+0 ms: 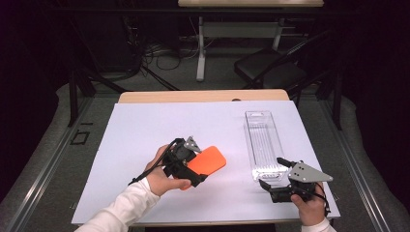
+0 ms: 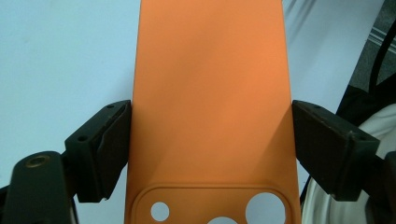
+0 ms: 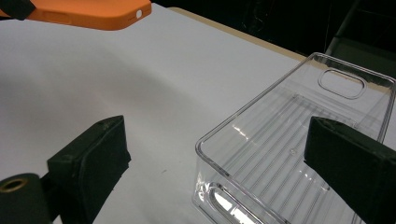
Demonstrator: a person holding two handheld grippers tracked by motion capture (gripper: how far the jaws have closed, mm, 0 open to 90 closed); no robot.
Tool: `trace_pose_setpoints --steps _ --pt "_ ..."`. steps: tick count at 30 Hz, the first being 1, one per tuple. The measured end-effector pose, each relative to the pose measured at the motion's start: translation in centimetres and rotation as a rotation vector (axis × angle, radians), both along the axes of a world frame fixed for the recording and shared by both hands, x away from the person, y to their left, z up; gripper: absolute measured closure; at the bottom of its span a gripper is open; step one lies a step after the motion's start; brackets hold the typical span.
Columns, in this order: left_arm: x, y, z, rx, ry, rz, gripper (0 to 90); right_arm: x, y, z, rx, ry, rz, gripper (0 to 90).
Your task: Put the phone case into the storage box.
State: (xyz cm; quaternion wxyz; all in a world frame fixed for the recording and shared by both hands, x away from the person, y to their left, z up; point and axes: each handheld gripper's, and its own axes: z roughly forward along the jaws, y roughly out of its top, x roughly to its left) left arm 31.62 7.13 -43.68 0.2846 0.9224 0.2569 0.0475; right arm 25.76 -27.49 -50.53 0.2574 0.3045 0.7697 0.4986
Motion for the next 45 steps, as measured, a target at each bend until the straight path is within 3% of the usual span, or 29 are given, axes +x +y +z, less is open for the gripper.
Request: trace_pose_setpoints --steps 6,15,20,21,31,38,41,45 --pt "-0.4 -0.4 0.0 0.006 -0.001 -0.019 16.4 0.0 0.6 0.1 -0.033 0.007 0.033 4.4" --pt "-0.6 -0.6 -0.2 0.011 0.005 -0.031 16.3 0.0 1.1 0.3 -0.04 0.028 0.055 4.2" --pt "-0.6 -0.5 -0.1 0.006 0.003 -0.03 16.4 0.3 1.7 0.5 -0.091 0.041 0.065 4.2" --pt "-0.6 -0.5 -0.1 0.008 0.005 -0.031 16.3 0.4 2.0 0.7 -0.123 0.045 0.067 4.1" --pt "-0.6 -0.3 0.1 0.018 0.002 -0.024 16.3 1.3 3.2 1.4 -0.191 0.089 0.102 2.8" --pt "-0.5 -0.2 0.2 0.022 0.003 -0.02 16.4 1.7 4.1 2.4 -0.232 0.065 0.144 0.0" --pt "-0.3 0.0 0.2 0.023 0.003 -0.014 16.4 2.0 5.0 2.9 -0.303 0.034 0.149 0.0" --pt "-0.3 0.1 0.2 0.023 0.006 -0.007 16.4 2.2 6.0 3.1 -0.35 0.024 0.16 0.0"
